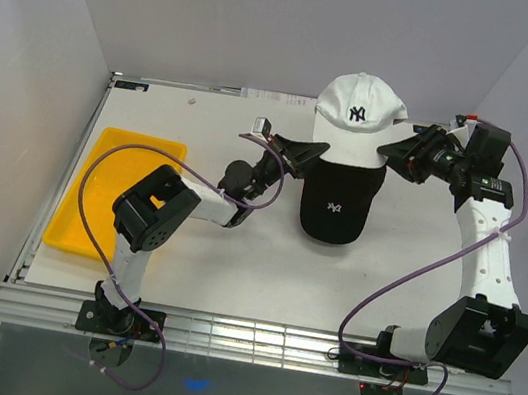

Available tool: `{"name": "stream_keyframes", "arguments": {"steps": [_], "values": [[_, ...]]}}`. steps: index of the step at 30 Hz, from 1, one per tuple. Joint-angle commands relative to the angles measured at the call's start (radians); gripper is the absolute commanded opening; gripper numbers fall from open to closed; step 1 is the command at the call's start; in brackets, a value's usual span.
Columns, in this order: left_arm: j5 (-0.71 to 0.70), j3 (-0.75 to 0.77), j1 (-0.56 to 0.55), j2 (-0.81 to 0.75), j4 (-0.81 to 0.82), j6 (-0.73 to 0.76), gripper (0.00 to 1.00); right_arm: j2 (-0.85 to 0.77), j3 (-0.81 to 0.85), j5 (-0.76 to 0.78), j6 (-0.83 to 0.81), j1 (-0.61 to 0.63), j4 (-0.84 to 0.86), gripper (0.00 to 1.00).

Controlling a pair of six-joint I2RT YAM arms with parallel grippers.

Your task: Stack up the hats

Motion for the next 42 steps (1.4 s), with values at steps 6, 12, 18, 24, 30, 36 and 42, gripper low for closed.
{"name": "stream_keyframes", "arguments": {"steps": [6, 12, 18, 24, 30, 36, 42], "values": [[0.351, 0.01, -0.08, -0.003, -0.054, 0.05, 0.0, 0.027, -0.006, -0.131, 0.04, 0.046, 0.16, 0.35], [0.346, -0.025, -0.083, 0.001, -0.018, 0.038, 0.0, 0.004, -0.086, -0.133, 0.02, 0.046, 0.175, 0.35], [0.348, -0.067, -0.093, -0.022, -0.008, 0.052, 0.0, -0.048, -0.164, -0.119, -0.006, 0.046, 0.18, 0.35], [0.343, -0.119, -0.113, -0.025, 0.035, 0.058, 0.0, -0.098, -0.212, -0.104, -0.017, 0.046, 0.18, 0.35], [0.337, -0.166, -0.126, -0.017, 0.083, 0.053, 0.0, -0.135, -0.255, -0.096, -0.039, 0.045, 0.173, 0.36], [0.344, -0.189, -0.134, -0.022, 0.097, 0.064, 0.0, -0.171, -0.313, -0.082, -0.062, 0.045, 0.17, 0.35], [0.358, -0.213, -0.136, -0.031, 0.103, 0.093, 0.0, -0.201, -0.354, -0.072, -0.078, 0.045, 0.17, 0.35]]}}
